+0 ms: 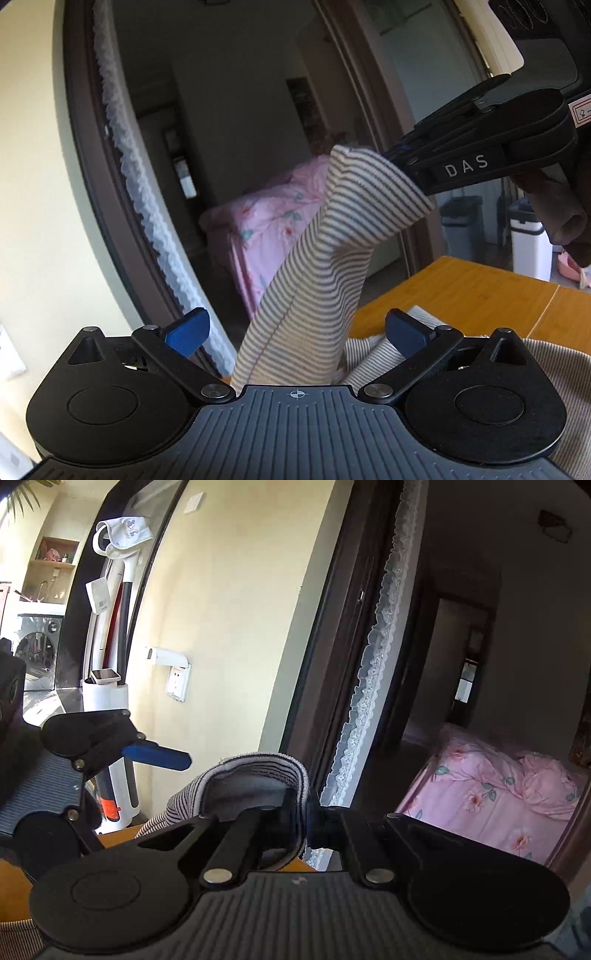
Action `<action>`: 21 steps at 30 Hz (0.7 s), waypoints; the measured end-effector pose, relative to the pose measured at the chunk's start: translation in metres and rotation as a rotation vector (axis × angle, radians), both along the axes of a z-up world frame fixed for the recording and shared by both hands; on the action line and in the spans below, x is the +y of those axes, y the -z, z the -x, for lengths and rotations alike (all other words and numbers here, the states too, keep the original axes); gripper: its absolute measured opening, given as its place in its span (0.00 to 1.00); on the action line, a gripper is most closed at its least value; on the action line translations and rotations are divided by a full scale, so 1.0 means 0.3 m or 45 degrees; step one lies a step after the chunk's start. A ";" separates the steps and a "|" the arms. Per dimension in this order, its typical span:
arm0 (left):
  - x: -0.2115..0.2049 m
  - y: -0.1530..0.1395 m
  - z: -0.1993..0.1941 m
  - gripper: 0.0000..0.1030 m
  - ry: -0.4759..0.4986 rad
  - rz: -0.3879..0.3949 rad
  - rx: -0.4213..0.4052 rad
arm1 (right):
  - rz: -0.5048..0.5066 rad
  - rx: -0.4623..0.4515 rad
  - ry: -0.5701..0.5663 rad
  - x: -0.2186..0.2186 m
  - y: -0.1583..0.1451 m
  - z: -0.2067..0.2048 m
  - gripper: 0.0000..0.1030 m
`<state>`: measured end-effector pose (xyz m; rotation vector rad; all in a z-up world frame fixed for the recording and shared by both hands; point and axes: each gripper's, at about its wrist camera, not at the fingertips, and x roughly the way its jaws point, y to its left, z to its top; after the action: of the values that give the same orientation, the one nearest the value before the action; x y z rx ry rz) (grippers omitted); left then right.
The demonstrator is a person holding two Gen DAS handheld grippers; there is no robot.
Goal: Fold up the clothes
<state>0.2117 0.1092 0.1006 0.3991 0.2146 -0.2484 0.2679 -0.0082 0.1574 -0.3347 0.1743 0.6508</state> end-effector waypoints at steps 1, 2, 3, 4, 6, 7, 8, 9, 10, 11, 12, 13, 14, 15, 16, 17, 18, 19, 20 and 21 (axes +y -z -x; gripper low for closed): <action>-0.023 -0.010 -0.005 1.00 0.020 -0.026 -0.033 | -0.003 -0.012 -0.024 0.000 -0.007 0.014 0.05; -0.035 -0.022 -0.008 1.00 0.057 -0.018 -0.024 | -0.004 -0.031 -0.043 0.005 -0.016 0.026 0.05; -0.045 -0.033 -0.012 1.00 0.093 -0.011 -0.012 | -0.005 -0.051 -0.059 0.009 -0.026 0.037 0.04; -0.054 -0.044 -0.020 0.98 0.124 -0.013 0.004 | -0.004 -0.075 -0.068 0.013 -0.036 0.047 0.04; -0.070 -0.061 -0.041 0.70 0.156 -0.049 0.031 | 0.000 -0.120 -0.065 0.015 -0.060 0.062 0.05; -0.062 -0.070 -0.055 0.43 0.124 -0.048 0.043 | -0.004 -0.132 -0.050 0.012 -0.066 0.058 0.06; -0.053 -0.080 -0.069 0.26 0.092 -0.047 0.055 | -0.017 -0.143 -0.029 0.004 -0.072 0.052 0.07; -0.038 -0.092 -0.082 0.22 0.056 -0.031 0.067 | -0.047 -0.149 0.003 -0.015 -0.077 0.042 0.13; 0.001 -0.112 -0.093 0.22 0.008 0.034 0.078 | -0.083 -0.143 0.037 -0.038 -0.078 0.031 0.27; 0.041 -0.131 -0.104 0.19 -0.041 0.099 0.089 | -0.118 -0.135 0.082 -0.062 -0.074 0.019 0.34; 0.081 -0.151 -0.113 0.17 -0.092 0.165 0.101 | -0.143 -0.120 0.124 -0.083 -0.062 0.001 0.39; 0.125 -0.172 -0.120 0.17 -0.147 0.237 0.116 | -0.155 -0.082 0.151 -0.096 -0.043 -0.029 0.40; 0.169 -0.190 -0.123 0.17 -0.192 0.311 0.130 | -0.162 -0.023 0.162 -0.104 -0.014 -0.057 0.40; 0.210 -0.206 -0.123 0.17 -0.228 0.380 0.138 | -0.161 0.041 0.164 -0.106 0.021 -0.082 0.40; 0.244 -0.221 -0.117 0.17 -0.256 0.431 0.133 | -0.137 0.114 0.142 -0.092 0.071 -0.095 0.40; 0.277 -0.236 -0.111 0.17 -0.283 0.482 0.127 | -0.098 0.175 0.115 -0.066 0.127 -0.099 0.40; 0.310 -0.247 -0.104 0.17 -0.310 0.526 0.121 | -0.054 0.226 0.081 -0.030 0.185 -0.094 0.40; 0.340 -0.246 -0.094 0.17 -0.334 0.547 0.113 | -0.013 0.272 0.036 0.009 0.238 -0.084 0.40; 0.369 -0.243 -0.085 0.17 -0.358 0.566 0.110 | 0.023 0.307 -0.011 0.053 0.283 -0.073 0.40; 0.395 -0.232 -0.082 0.17 -0.383 0.578 0.123 | 0.063 0.333 -0.063 0.116 0.330 -0.060 0.40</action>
<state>0.2362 0.2278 0.1702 -0.0971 0.3015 -0.0159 0.2858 0.0264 0.0583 -0.3014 0.4339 0.7392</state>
